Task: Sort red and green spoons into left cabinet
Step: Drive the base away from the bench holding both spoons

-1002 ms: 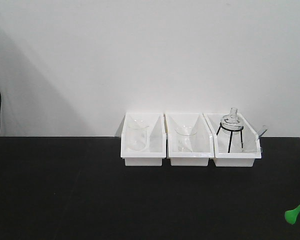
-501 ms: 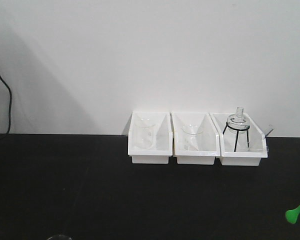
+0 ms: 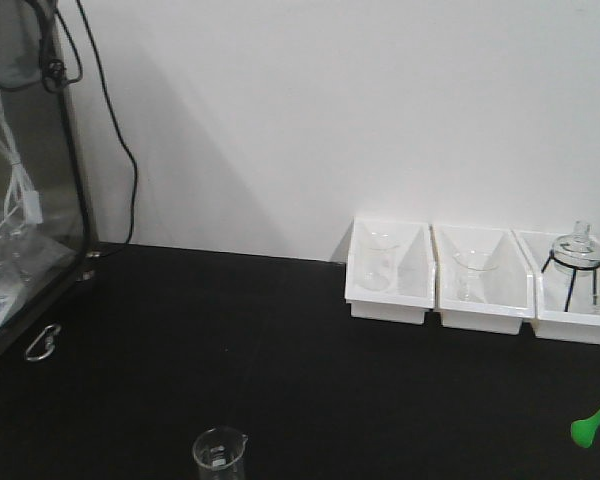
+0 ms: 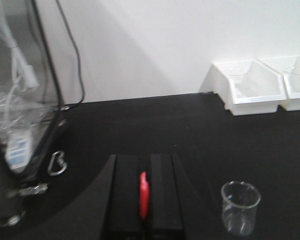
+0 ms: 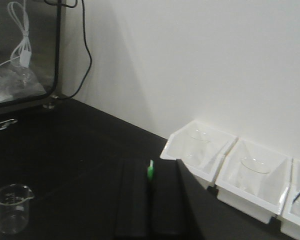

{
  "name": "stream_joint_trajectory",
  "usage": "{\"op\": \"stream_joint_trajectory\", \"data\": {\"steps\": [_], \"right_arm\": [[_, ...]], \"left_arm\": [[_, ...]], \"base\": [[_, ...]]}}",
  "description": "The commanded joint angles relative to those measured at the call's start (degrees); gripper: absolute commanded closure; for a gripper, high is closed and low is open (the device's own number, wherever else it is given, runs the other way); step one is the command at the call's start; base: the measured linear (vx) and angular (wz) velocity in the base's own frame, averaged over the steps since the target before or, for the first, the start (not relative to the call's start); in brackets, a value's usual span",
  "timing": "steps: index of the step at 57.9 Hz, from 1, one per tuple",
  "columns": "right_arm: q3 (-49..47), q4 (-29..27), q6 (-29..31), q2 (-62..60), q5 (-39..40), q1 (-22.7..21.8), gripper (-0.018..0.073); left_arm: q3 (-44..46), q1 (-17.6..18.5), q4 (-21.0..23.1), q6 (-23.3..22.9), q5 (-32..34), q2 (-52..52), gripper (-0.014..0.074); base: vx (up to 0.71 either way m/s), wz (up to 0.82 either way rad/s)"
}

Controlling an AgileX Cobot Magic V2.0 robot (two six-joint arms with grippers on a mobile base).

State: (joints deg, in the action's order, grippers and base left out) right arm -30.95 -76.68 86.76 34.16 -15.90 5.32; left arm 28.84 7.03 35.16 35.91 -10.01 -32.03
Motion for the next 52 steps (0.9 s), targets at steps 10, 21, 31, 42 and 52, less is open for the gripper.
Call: {"op": "stream_joint_trajectory", "data": {"steps": [10,21,31,42,52], "right_arm": [[-1.55,-1.24,-0.07,-0.04,1.01,-0.28,0.0562],[-1.55,-1.24,-0.07,-0.04,1.01,-0.28,0.0562],[-1.55,-1.24,-0.07,-0.04,1.01,-0.28,0.0562],[-1.55,-1.24,-0.07,-0.04,1.01,-0.28,0.0562],[-1.55,-1.24,-0.07,-0.04,1.01,-0.28,0.0562]], "left_arm": [[1.58,0.40,1.09,-0.05,4.21,0.02,0.0600],[1.58,0.40,1.09,-0.05,4.21,0.02,0.0600],[1.58,0.40,1.09,-0.05,4.21,0.02,0.0600],[1.58,0.40,1.09,-0.05,4.21,0.02,0.0600],[1.58,0.40,1.09,-0.05,4.21,0.02,0.0600]], "base": [[-0.11,0.41],[-0.12,0.45],[-0.13,0.48],[-0.14,0.53],[-0.14,0.55]]}}
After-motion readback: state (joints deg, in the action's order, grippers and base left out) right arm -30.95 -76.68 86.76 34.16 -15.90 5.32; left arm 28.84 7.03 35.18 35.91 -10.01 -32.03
